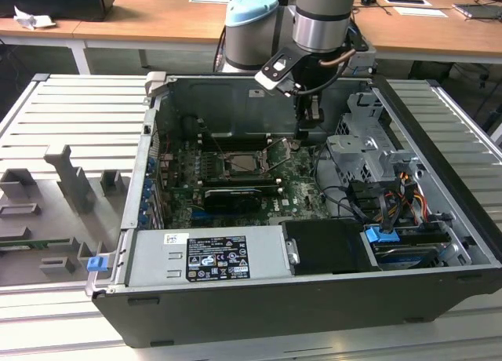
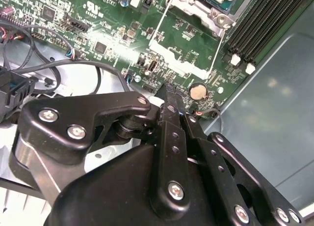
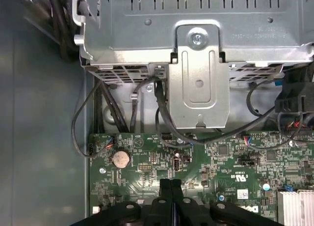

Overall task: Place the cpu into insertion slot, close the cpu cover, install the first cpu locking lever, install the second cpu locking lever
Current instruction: 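Close the cpu cover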

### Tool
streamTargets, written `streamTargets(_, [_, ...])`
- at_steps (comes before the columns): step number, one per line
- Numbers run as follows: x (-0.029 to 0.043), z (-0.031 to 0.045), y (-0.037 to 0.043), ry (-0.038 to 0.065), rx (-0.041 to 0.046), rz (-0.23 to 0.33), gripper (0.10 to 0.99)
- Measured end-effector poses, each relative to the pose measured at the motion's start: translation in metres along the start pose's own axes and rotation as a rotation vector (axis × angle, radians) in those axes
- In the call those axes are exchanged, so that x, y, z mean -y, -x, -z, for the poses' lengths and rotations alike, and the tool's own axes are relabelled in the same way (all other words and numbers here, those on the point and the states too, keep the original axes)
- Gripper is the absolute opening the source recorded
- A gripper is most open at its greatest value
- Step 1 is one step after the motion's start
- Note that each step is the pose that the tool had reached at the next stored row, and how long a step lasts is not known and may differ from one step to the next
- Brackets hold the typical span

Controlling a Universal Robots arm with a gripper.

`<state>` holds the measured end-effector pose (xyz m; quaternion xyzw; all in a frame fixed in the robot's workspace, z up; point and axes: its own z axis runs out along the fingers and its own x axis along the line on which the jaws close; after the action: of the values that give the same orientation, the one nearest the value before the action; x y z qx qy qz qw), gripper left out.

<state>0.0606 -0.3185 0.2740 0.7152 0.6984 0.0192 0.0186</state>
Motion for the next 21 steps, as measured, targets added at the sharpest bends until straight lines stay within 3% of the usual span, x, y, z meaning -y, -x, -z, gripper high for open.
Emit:
streamTargets(5, [-0.0059,-0.0005,-0.0002,0.0,-0.0001,0.0,0.106])
streamTargets(16, [-0.0049,-0.0197,-0.0001,0.0,0.0,0.001,0.106])
streamTargets(21, [-0.0046,-0.0234,-0.0001,0.002,-0.0002,0.001,0.106])
